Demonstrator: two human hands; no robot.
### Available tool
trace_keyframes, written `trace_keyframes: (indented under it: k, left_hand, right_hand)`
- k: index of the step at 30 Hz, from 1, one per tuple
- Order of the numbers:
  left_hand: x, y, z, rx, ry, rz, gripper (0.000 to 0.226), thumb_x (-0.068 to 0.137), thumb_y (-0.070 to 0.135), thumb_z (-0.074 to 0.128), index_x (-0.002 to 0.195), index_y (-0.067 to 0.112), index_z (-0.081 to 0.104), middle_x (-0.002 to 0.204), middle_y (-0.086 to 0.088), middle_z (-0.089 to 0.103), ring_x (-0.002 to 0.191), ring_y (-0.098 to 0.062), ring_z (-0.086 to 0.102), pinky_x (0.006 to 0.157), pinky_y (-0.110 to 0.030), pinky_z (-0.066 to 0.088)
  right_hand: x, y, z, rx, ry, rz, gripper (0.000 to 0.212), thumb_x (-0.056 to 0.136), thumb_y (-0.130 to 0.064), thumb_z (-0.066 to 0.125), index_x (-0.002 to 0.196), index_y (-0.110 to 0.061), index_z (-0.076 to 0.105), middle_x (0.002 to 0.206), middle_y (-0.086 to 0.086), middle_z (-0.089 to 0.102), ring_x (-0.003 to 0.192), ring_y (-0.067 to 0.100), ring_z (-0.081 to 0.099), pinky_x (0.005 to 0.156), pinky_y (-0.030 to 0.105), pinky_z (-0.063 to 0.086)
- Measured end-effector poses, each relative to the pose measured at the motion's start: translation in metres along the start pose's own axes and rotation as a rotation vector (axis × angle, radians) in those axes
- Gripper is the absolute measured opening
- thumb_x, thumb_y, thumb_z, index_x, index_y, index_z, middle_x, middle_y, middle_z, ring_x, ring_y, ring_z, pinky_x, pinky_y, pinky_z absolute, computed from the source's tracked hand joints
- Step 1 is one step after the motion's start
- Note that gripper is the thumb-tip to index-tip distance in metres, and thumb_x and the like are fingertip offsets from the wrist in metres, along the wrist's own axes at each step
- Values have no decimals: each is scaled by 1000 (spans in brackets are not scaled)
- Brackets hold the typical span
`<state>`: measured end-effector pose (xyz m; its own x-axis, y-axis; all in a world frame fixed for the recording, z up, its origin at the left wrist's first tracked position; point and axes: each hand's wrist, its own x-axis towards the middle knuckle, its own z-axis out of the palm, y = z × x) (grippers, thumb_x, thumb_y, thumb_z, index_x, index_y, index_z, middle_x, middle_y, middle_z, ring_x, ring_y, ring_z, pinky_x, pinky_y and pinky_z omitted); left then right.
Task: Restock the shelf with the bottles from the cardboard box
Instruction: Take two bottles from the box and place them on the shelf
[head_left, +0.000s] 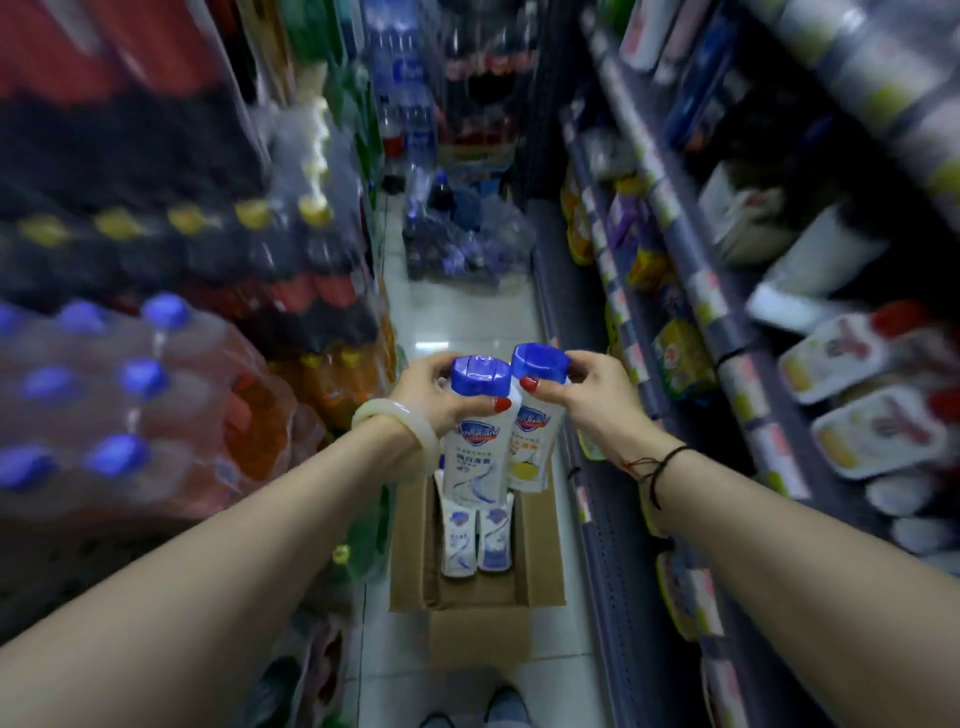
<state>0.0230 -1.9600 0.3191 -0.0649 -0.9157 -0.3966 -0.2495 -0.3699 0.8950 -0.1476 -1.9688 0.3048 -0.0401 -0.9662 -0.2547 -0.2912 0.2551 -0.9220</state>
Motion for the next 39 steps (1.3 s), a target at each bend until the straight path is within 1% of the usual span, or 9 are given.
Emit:
trace_keyframes:
  k: [5, 10, 17, 21, 27, 29, 34, 37, 39]
  left_hand:
    - [-47, 107, -26, 9, 23, 85, 43, 66, 11, 81, 105, 8, 63, 100, -8, 70, 92, -22, 66, 77, -34, 55]
    - [-97, 215, -46, 91, 0, 212, 42, 66, 12, 81, 105, 10, 65, 96, -4, 71, 90, -20, 68, 80, -37, 56]
    - [-157, 345, -69, 109, 25, 379, 36, 65, 10, 81, 98, 6, 67, 90, -8, 74, 84, -24, 71, 78, -42, 58]
    - [-189, 405, -78, 78, 15, 463, 32, 67, 10, 80, 96, 12, 67, 90, -5, 73, 82, -21, 70, 65, -31, 58]
    - [-227, 464, -87, 73, -32, 580, 25, 71, 13, 77, 89, 21, 63, 85, 2, 70, 71, -11, 68, 52, -23, 56]
    - [-239, 477, -89, 68, -54, 605, 26, 71, 12, 78, 91, 18, 63, 86, 0, 70, 72, -13, 68, 59, -29, 59]
    - [-271, 507, -91, 134, -148, 651, 31, 68, 17, 80, 95, 16, 64, 94, -7, 73, 86, -27, 72, 77, -50, 57]
    - [-289, 520, -83, 154, -236, 703, 30, 69, 17, 79, 96, 14, 65, 93, -8, 74, 85, -26, 72, 73, -46, 59]
    - [-301, 526, -76, 166, -295, 745, 26, 69, 17, 79, 92, 15, 67, 89, -7, 75, 82, -25, 73, 65, -39, 59]
  right_hand:
    - [-30, -104, -44, 43, -10, -71, 14, 71, -14, 78, 80, -21, 69, 94, 7, 73, 90, 23, 67, 85, 44, 53]
    - [-63, -208, -85, 105, -16, -153, 16, 73, -8, 76, 88, -13, 70, 88, 6, 72, 79, 18, 67, 78, 38, 55]
    - [-107, -340, -140, 111, 37, -333, 25, 75, -6, 75, 98, 1, 69, 102, 20, 72, 87, 23, 65, 85, 45, 52]
    - [-130, -400, -164, 141, 75, -424, 26, 75, -4, 74, 101, -2, 70, 104, 18, 72, 90, 25, 66, 90, 47, 53]
    - [-165, -459, -188, 109, 127, -501, 24, 78, -12, 73, 101, -6, 70, 94, 8, 74, 79, 24, 71, 73, 39, 58]
    - [-179, -473, -192, 116, 135, -528, 18, 80, -10, 71, 98, -11, 69, 90, 4, 73, 74, 17, 70, 67, 32, 57]
    - [-223, -493, -205, 115, 249, -576, 12, 81, -5, 68, 87, -15, 68, 87, 6, 71, 82, 25, 67, 77, 41, 56]
    - [-256, -498, -216, 136, 315, -599, 9, 80, -8, 70, 86, -14, 70, 92, 12, 73, 83, 28, 70, 77, 43, 57]
    - [-278, -499, -224, 138, 352, -616, 11, 80, -8, 70, 90, -11, 71, 87, 8, 74, 74, 18, 71, 67, 32, 60]
